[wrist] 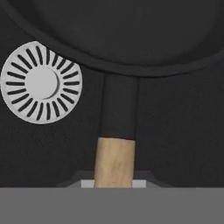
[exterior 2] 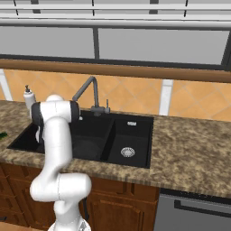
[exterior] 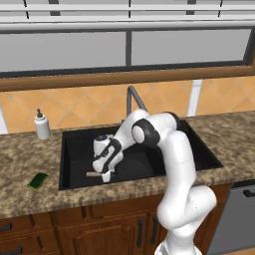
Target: Pick the pan and sponge and place them into the sink. Then turn on the water.
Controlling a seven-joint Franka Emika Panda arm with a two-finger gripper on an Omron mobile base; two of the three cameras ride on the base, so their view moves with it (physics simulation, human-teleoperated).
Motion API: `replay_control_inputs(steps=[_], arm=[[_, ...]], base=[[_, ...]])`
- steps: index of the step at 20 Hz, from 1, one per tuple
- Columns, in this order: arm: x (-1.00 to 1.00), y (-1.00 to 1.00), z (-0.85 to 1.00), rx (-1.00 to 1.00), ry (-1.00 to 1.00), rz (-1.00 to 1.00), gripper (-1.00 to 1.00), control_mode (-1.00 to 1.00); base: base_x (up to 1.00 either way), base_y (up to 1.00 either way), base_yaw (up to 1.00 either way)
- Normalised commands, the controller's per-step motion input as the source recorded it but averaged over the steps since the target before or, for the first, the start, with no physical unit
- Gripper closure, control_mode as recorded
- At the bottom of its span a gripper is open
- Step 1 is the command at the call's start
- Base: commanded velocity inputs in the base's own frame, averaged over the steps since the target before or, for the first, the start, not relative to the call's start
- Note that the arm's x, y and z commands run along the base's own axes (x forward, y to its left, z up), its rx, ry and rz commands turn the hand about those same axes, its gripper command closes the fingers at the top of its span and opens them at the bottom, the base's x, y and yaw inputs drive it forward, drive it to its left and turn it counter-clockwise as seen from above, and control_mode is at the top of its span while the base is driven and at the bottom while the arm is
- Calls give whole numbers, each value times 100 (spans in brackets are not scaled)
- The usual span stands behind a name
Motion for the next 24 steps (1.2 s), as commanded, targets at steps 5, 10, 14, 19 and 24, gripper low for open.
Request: replay_control_inputs(steps=[5,10,14,19,24], arm=[[19,47,-34,2,-3,-12,100,-100],[34,41,-9,0,0,-10,-100,-100],[12,34,22,1,0,0,-100,-100],[9,20,59,0,0,0,-100,-100],[2,1,98,0,0,2,-100,-100]], base=[[0,0,0],[0,0,0],[0,0,0],[0,0,0],[0,0,0]])
